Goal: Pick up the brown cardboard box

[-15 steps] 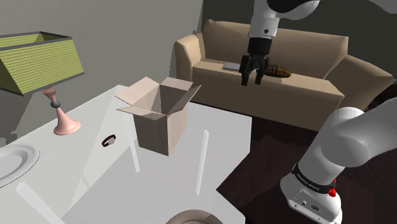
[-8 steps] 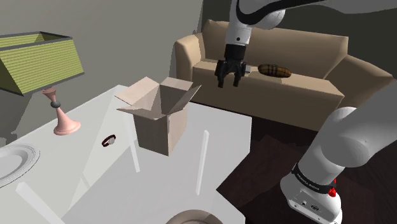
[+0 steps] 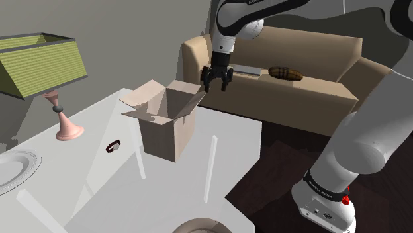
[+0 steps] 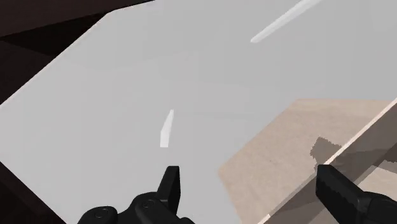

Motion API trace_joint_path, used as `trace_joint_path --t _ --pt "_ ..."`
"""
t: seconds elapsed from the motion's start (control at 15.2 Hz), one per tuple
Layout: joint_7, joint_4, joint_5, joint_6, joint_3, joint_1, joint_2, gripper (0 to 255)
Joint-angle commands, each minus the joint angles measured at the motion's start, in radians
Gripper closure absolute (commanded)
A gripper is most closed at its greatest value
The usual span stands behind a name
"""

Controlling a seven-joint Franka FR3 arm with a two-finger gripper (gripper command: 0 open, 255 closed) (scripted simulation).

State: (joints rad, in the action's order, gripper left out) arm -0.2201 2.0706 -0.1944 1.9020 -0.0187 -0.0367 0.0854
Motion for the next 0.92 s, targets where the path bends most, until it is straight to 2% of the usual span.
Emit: trace_joint_path --t 0.0,0.46,0.86 --pt "-0.015 -0.051 0.000 0.030 -0.004 -0.002 -0.071 0" --pt "-0.074 -0.302 0.009 0.074 -0.008 -0.012 -0.331 0" --pt "-0.067 -0.278 0.005 0.133 -0.008 -0.014 -0.365 0"
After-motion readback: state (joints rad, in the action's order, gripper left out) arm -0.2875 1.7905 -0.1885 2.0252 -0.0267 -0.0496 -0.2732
